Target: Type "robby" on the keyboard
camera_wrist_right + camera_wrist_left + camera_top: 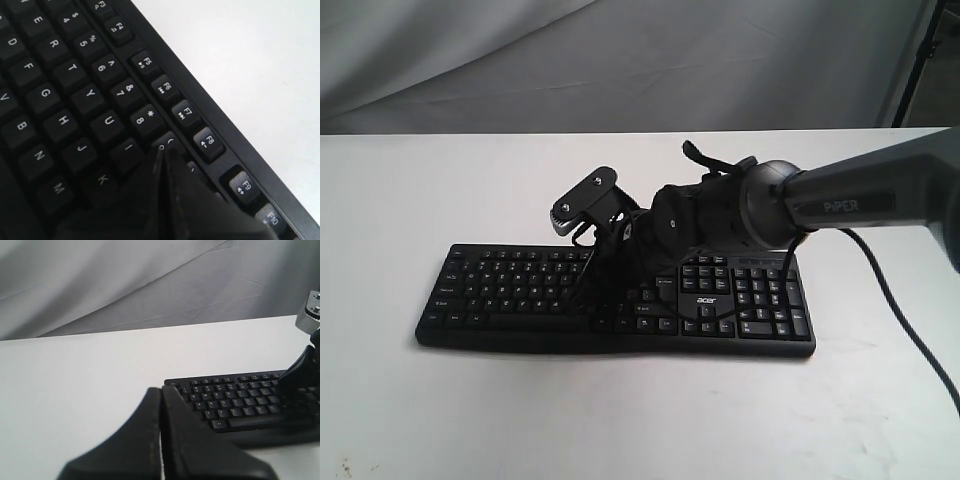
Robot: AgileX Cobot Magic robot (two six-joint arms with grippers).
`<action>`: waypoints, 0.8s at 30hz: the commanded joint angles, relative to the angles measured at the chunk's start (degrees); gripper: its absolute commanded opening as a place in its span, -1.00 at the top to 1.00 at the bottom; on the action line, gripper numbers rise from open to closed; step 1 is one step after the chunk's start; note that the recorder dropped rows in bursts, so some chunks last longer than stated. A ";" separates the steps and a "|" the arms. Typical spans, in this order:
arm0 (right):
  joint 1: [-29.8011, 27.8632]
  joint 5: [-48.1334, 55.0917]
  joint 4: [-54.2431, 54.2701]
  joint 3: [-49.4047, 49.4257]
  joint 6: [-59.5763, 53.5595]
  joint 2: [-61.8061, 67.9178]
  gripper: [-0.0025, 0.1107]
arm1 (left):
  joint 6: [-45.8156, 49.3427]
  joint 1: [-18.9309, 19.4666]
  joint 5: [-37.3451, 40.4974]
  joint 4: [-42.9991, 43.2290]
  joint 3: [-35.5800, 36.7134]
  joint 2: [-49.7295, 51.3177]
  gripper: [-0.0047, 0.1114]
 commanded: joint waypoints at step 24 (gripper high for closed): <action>8.74 -0.01 -1.08 -2.29 -1.15 -1.37 0.96 | -0.16 -0.36 -0.42 0.27 0.25 -0.20 0.92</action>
